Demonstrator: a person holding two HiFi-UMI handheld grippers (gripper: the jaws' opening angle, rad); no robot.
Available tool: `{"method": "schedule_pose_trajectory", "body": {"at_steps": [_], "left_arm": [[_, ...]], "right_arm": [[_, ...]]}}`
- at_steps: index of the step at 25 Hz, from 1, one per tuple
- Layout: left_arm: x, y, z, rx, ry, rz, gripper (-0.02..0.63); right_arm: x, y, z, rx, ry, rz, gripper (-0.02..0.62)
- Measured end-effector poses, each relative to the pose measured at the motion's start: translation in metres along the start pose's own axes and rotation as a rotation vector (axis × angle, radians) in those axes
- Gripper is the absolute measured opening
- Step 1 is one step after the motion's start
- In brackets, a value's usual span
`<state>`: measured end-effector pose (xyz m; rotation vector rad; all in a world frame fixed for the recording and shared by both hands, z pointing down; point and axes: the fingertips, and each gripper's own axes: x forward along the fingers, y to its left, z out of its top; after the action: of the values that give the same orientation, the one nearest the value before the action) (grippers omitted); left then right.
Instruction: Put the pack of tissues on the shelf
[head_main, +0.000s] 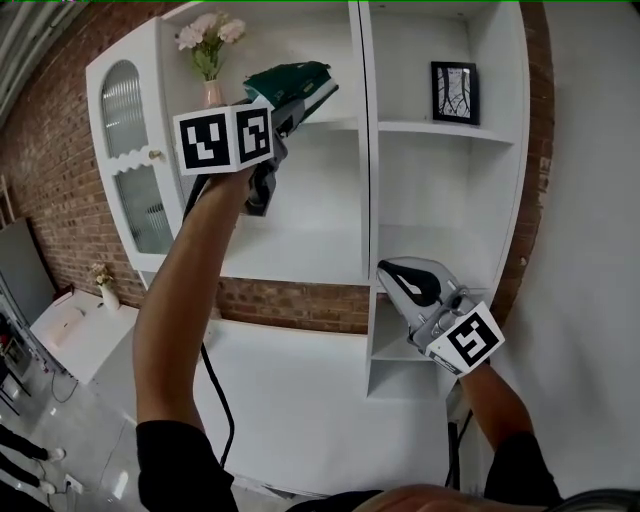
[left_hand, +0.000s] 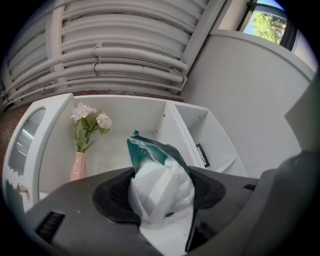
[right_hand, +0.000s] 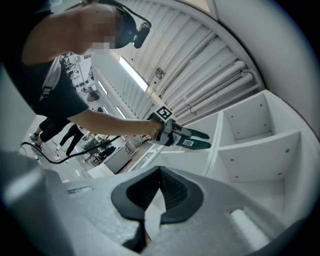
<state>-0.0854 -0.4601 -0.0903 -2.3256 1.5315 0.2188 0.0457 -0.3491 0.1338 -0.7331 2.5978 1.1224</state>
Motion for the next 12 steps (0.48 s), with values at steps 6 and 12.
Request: {"method": "schedule_pose_trajectory", "body": {"at_steps": [6, 12], "left_arm": [[0.047, 0.001, -0.007, 0.032, 0.141, -0.010, 0.265], [0.073, 0.001, -0.019, 0.069, 0.254, -0.035, 0.268]], "right_arm": [[-0.004, -0.008, -0.005, -0.007, 0.011, -0.024, 0.002], [-0.017, -0.017, -0.013, -0.021, 0.044, -0.067, 0.002]]}}
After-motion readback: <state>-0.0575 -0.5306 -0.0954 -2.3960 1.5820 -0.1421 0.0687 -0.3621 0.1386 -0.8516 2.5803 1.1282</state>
